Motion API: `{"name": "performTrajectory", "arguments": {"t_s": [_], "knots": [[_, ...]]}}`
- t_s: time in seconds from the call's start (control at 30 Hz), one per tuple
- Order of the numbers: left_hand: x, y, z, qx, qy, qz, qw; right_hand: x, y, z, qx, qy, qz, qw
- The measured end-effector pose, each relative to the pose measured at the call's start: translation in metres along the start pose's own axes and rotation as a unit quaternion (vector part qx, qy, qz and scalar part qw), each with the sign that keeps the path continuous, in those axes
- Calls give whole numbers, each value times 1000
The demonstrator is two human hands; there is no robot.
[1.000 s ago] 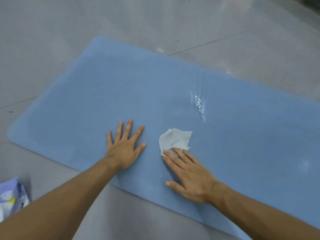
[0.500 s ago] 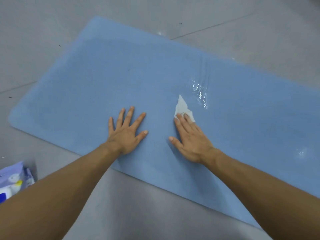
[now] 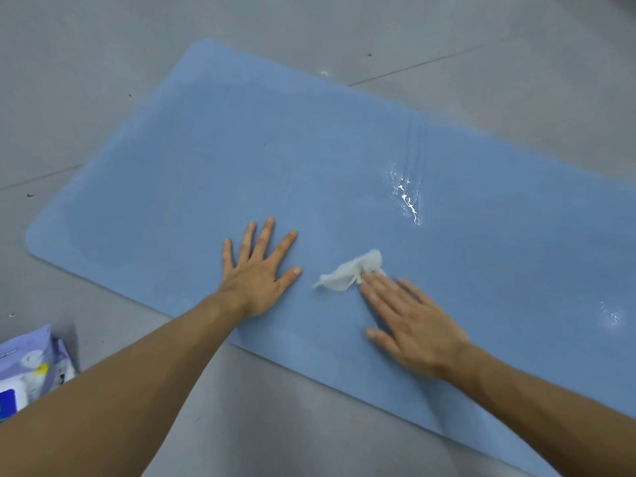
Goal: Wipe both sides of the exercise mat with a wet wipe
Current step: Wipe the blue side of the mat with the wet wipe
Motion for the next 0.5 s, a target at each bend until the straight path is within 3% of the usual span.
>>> {"name": "performTrajectory", "arguments": {"t_s": [0.1, 0.2, 0.5], "knots": [[-1, 1, 0, 1, -1, -1, 1000, -41, -22, 3, -1, -22, -109, 994], [-2, 0, -1, 3, -6, -1, 1000, -45, -39, 5, 14, -77, -134, 988], [-1, 0, 0, -3, -14, 4, 1000, 50, -8, 4, -2, -41, 81, 996]]}}
Point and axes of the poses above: each hand's wrist, its own y-axis away from the middle knuckle, its own z-axis out of the back of the hand, x = y × z, the point moved 9 cm from there along -y, towards the middle knuckle, and after that the axes turned 3 degrees about -x, right-handed, at the moved point
